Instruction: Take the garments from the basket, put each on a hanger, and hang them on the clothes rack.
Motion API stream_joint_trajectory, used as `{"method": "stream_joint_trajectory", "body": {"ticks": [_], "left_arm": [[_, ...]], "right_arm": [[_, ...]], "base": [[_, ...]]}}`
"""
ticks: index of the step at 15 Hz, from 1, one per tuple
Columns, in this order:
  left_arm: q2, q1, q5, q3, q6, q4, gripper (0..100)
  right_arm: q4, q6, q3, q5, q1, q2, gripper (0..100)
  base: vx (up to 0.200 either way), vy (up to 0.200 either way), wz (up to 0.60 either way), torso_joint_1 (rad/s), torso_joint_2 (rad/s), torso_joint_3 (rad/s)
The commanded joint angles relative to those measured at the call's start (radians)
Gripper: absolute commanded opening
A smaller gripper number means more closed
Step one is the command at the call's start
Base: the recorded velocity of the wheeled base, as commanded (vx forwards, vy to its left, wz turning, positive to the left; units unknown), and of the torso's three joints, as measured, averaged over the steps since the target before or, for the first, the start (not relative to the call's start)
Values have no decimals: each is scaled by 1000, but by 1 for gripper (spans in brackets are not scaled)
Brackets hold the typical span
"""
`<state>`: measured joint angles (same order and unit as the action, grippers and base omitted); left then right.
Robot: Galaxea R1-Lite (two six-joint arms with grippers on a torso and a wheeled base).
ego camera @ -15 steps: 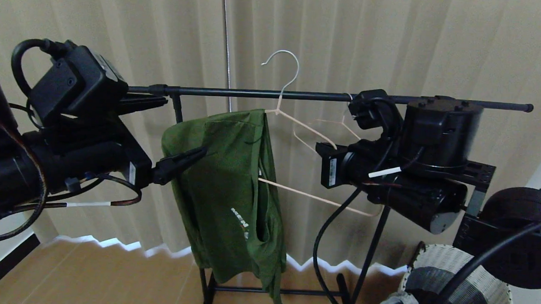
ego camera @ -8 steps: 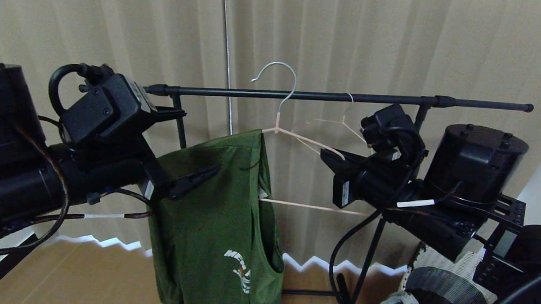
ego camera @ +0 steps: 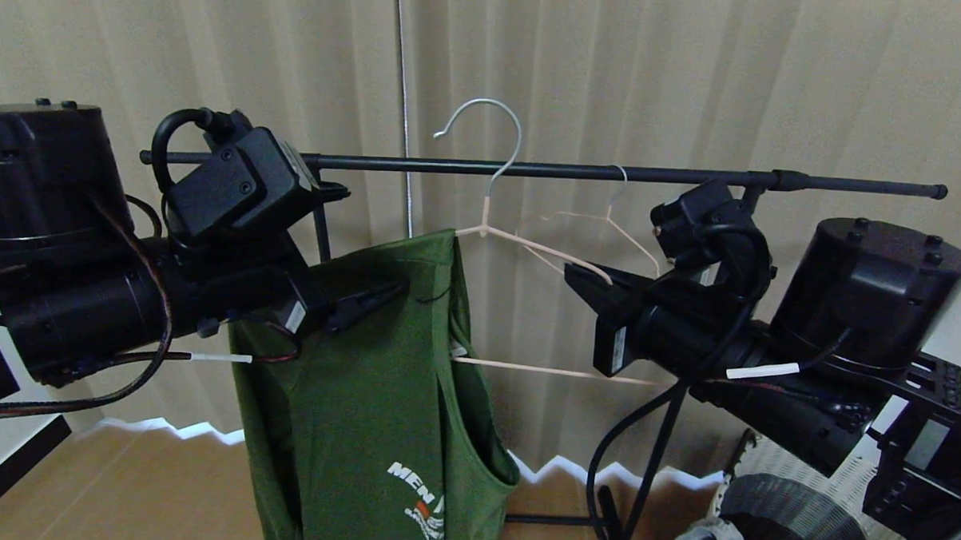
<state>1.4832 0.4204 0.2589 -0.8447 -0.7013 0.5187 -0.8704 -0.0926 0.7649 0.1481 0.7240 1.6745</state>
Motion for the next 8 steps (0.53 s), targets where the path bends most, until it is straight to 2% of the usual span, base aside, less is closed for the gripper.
{"method": "stream_joint_trajectory", "body": {"ticks": [1,8], "left_arm": [[8,0,0,6,0,0,0],[-1,0,-1,15,2,3,0]], "right_arm": [[-1,1,2,-2,3,-4,0],[-1,1,8,-2,15,-13,0]], "base": [[0,0,0,0,0,0],[0,0,0,0,0,0]]}}
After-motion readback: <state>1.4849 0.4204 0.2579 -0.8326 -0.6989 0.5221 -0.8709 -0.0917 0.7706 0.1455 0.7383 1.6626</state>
